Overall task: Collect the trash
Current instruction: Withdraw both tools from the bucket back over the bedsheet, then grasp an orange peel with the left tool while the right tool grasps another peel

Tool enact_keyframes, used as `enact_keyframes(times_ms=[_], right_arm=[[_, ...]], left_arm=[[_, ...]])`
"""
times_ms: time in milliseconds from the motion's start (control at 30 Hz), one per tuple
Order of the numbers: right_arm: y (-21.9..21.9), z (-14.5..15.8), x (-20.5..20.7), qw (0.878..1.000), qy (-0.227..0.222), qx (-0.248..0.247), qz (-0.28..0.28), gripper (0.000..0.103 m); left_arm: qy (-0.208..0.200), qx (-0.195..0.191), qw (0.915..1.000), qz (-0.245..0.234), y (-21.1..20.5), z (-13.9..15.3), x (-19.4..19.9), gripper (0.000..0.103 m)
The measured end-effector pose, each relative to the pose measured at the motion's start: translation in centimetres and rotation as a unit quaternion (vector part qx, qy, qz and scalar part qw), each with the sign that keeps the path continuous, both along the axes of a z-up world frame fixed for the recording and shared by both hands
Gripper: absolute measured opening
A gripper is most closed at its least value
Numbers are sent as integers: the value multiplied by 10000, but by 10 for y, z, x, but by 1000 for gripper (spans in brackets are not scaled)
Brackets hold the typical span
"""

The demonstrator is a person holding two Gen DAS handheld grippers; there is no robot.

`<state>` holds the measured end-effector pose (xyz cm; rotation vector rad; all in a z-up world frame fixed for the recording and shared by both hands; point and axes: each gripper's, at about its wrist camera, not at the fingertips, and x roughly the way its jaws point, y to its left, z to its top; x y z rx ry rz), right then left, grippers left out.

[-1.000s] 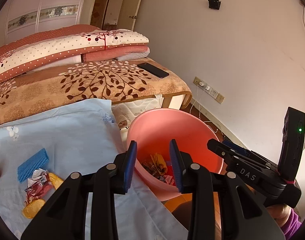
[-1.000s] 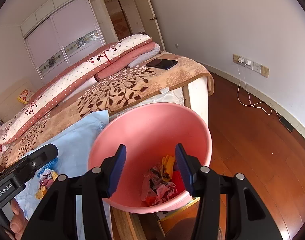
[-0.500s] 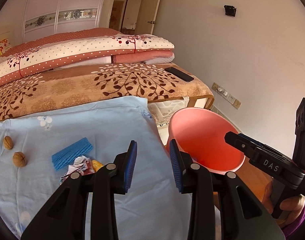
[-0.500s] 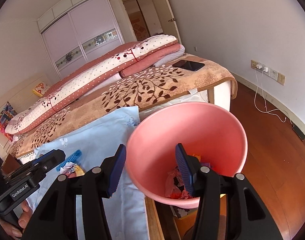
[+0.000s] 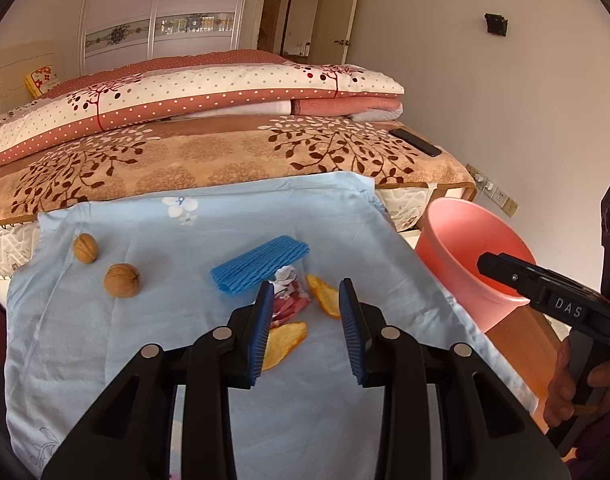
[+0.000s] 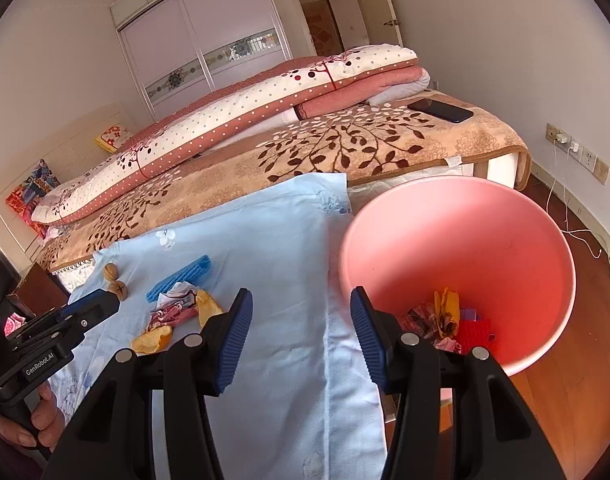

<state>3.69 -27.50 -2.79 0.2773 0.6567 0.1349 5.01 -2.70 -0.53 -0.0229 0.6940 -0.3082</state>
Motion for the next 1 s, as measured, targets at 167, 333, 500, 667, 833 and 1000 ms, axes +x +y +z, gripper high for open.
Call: enact_keyframes(times_ms=[167,333,500,667,833,1000], right_arm=[[11,-5,5,9998,113,-56,166,50],[20,-9,9,9993,208,-128,279,50],[23,-13,11,9989,289,-156,330,50],[26,-18,15,9983,398,-176,375,50],[33,-21,17,9976,444,-229,473,50],[40,-22,18,9966,490,-255,618,50]], left_arm=[[204,98,9997,51,17,-15,-4,34],[492,88,9987,100,26,-29,2,34],[692,23,9976,-65,31,-36,6,34],[921,277,9954,35,30,-51,12,34],[1237,131,9922,89,33,-59,21,34],[1391,-191,9896,298,41,-63,26,34]])
